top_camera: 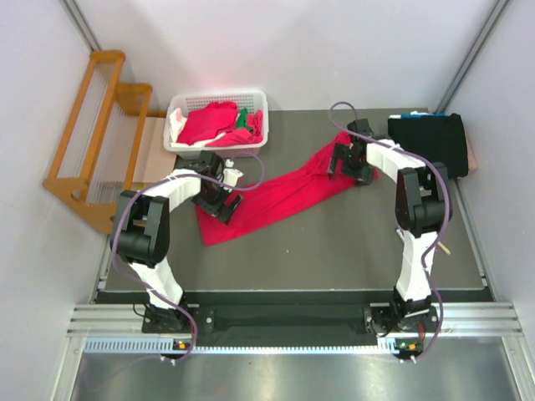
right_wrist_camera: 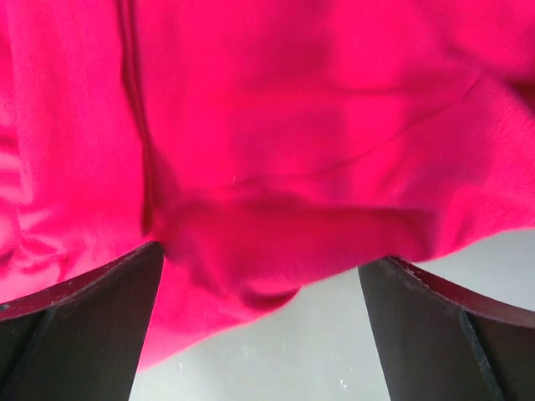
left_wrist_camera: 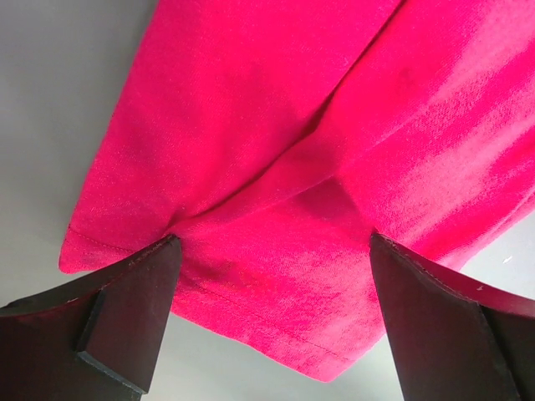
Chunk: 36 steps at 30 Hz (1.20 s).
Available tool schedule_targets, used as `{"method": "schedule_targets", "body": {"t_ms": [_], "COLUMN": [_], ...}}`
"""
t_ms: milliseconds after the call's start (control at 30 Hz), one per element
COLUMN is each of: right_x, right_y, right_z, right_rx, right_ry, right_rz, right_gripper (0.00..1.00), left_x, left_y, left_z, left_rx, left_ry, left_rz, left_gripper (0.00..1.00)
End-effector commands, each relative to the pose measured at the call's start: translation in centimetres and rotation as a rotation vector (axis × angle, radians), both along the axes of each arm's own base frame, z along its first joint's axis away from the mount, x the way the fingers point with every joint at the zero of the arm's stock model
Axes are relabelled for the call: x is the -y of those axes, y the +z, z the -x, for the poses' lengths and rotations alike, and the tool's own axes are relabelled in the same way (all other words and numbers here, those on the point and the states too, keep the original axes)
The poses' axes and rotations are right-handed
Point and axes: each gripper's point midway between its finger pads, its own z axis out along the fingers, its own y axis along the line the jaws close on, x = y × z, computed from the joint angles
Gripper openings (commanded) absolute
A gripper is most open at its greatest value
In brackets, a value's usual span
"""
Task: Fold and stack the t-shirts
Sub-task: Fold the tshirt
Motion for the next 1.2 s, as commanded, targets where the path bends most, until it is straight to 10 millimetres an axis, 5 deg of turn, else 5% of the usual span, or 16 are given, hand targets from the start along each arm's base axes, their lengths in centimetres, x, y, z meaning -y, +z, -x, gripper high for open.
{"method": "schedule_targets", "body": {"t_ms": [0, 333, 533, 667, 833, 933, 1067, 1167], "right_x": [1.8, 4.0, 4.6, 4.6, 4.4, 4.5, 4.0, 3.7], "right_y": [0.0, -0.6, -1.1, -1.7, -1.8, -2.0, -1.1, -0.1], "right_z": [-2.5, -5.5, -7.1, -8.2, -9.5, -10.1, -10.8, -11.0], "right_rx": [0.025, 0.031, 0.034, 0.033, 0.040, 0.044, 0.060, 0.083], "right_ry": [-0.064, -0.130, -0.149, -0.155, -0.159, -0.167, -0.154, -0.145], "right_rz": [0.012, 0.005, -0.004, -0.013, -0.024, -0.027, -0.072, -0.080], "right_gripper": [1.00, 1.00, 1.00, 1.00, 1.00, 1.00, 1.00, 1.00], "left_x": [-0.5, 0.6, 3.0, 7.0, 13.0, 14.5, 14.7, 15.7], "left_y": [-0.3, 1.1, 1.8, 2.1, 0.5, -1.1, -2.4, -0.4], "left_z": [0.2, 0.8, 2.1, 4.4, 11.0, 13.9, 15.0, 13.2], "left_rx": [0.007, -0.029, -0.077, -0.146, -0.337, -0.424, -0.475, -0.421], "left_ry": [-0.019, -0.041, -0.070, -0.143, -0.313, -0.377, -0.408, -0.398], "left_rz": [-0.018, 0.039, 0.105, 0.174, 0.193, 0.172, 0.142, 0.193], "left_gripper": [0.99, 0.99, 0.99, 0.99, 0.99, 0.99, 0.99, 0.99]}}
